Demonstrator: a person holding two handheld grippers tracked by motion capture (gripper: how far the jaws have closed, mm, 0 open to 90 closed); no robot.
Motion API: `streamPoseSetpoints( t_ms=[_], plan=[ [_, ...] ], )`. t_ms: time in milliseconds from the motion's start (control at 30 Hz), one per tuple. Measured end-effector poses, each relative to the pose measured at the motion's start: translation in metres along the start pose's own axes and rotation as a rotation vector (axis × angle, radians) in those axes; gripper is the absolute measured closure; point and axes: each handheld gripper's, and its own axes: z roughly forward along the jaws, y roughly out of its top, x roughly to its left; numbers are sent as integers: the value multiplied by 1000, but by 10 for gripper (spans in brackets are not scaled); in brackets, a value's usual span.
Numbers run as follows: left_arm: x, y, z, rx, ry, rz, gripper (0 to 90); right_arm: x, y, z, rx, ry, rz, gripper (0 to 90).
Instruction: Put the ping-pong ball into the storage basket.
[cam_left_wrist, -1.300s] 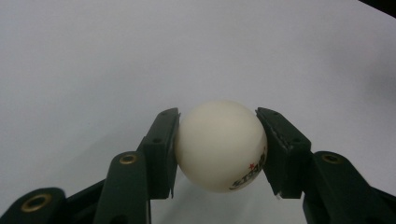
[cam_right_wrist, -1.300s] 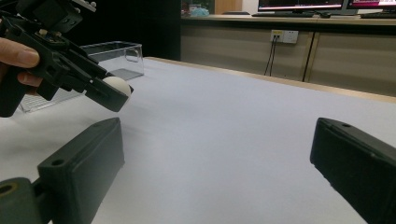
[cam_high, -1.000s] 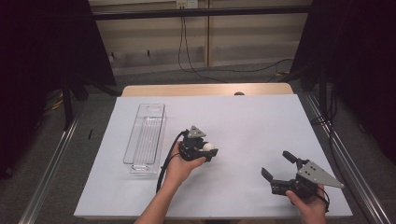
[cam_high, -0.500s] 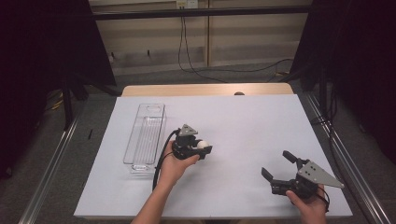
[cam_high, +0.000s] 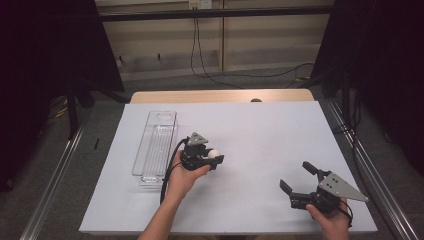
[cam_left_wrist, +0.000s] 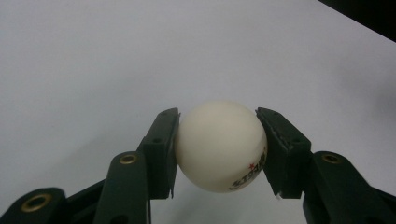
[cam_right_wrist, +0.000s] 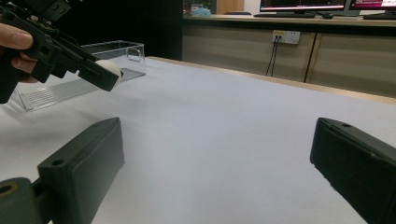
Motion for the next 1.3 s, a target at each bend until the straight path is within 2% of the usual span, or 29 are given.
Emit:
streamPoseSetpoints(
  t_ms=[433, 667, 800, 833, 867, 900, 1000, 1067, 1167, 1200, 1267, 1300],
  plan=[
    [4, 0, -6, -5, 16, -1, 511, 0, 0, 0, -1, 2, -5, 22],
    [7, 0, -9, -16, 15, -26, 511, 1, 0, 1, 1, 3, -5, 22],
    [9, 1, -13, -19, 19, -26, 511, 1, 0, 0, 0, 0, -7, 22],
    [9, 1, -13, -27, 23, -38, 511, 1, 0, 1, -1, 3, -6, 23],
    [10, 2, -14, -16, 25, -26, 512, 1, 0, 1, -2, -3, -4, 22],
    [10, 2, -14, -27, 26, -37, 511, 1, 0, 1, -2, -5, -3, 22],
    [11, 3, -18, -18, 29, -33, 511, 1, 0, 1, -2, -5, -3, 22],
    [12, 3, -19, -34, 27, -46, 511, 1, 0, 1, -2, -4, -2, 22],
    [13, 4, -21, -31, 34, -57, 511, 1, 0, 1, 0, -2, -4, 23],
    [13, 4, -22, -23, 34, -48, 511, 2, 0, 1, 1, -3, -1, 23],
    [14, 4, -23, -30, 36, -61, 511, 1, 0, 1, 0, 2, -7, 22],
    [15, 5, -24, -25, 36, -48, 511, 1, 0, 1, 1, 2, -6, 23]
  ],
)
